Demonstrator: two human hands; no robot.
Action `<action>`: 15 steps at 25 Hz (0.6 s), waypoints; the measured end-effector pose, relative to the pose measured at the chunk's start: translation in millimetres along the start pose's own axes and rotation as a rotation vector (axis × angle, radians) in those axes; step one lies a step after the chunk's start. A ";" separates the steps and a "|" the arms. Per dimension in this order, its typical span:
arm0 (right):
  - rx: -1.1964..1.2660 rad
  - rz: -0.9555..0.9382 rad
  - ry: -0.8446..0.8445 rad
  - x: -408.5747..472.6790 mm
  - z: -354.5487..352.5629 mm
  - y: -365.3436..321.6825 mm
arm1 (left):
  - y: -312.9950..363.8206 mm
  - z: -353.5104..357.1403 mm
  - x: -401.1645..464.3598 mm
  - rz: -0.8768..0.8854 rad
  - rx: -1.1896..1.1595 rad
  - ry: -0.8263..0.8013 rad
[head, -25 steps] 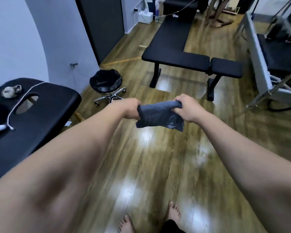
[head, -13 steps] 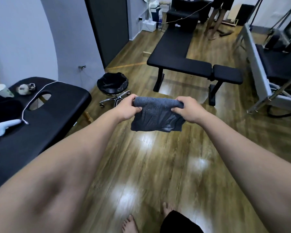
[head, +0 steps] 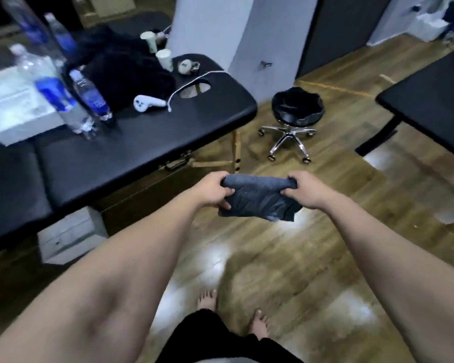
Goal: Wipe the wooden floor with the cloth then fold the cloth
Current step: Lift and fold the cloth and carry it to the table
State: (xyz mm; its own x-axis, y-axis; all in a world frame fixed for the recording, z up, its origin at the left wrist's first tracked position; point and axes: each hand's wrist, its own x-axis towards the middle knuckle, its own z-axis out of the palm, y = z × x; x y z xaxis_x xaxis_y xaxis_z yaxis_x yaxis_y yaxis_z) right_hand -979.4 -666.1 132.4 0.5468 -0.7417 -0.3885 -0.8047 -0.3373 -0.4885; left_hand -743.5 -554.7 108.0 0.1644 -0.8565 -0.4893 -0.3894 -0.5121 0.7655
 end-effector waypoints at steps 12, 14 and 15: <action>-0.458 -0.430 -0.280 139.1 158.4 -261.3 | -215.3 -184.1 -90.5 -0.357 -0.319 0.347; -0.502 -0.466 -0.339 157.6 187.2 -313.2 | -248.9 -219.8 -105.3 -0.423 -0.373 0.379; -0.507 -0.493 -0.374 164.2 200.9 -339.6 | -263.8 -236.6 -115.1 -0.453 -0.396 0.400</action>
State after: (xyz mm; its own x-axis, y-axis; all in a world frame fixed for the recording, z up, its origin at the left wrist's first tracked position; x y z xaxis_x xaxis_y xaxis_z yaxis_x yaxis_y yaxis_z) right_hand -569.8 -556.9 77.5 0.8359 -0.2254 -0.5004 -0.4084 -0.8646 -0.2928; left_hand -445.2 -336.4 61.2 0.5806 -0.4737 -0.6622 0.1408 -0.7427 0.6547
